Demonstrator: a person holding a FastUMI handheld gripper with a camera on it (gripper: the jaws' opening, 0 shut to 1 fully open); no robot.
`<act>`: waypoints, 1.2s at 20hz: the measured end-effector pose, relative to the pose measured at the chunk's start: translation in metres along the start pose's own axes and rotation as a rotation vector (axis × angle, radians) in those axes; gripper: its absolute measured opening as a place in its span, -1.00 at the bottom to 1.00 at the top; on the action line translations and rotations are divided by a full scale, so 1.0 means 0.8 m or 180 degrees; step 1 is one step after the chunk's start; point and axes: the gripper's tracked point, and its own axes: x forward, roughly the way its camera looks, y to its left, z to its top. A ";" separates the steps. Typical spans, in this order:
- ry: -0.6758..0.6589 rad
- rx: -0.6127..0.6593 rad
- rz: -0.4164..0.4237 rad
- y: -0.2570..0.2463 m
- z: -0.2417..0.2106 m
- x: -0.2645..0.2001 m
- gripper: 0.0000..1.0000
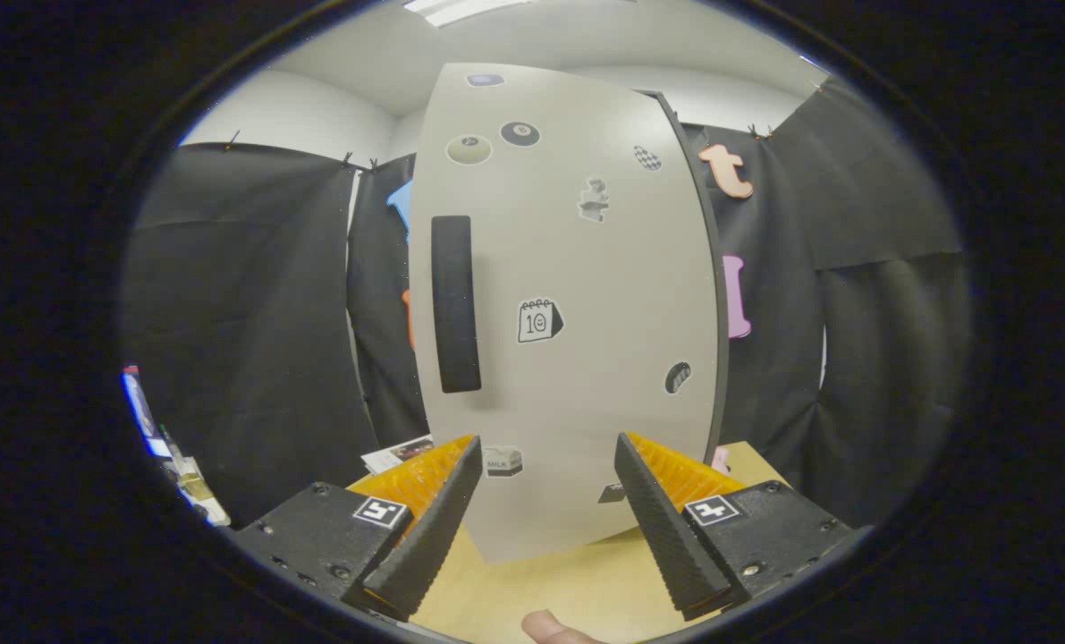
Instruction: Open the shoe cabinet door, grab the shoes and put them into the shoe cabinet, then close the shoe cabinet door.
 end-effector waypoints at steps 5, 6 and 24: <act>-0.0193 -0.0125 -0.0321 -0.016 -0.009 -0.039 0.96; -0.0237 -0.0121 -0.0353 -0.018 -0.012 -0.046 0.96; -0.0288 -0.0130 -0.0272 -0.020 -0.039 -0.086 0.96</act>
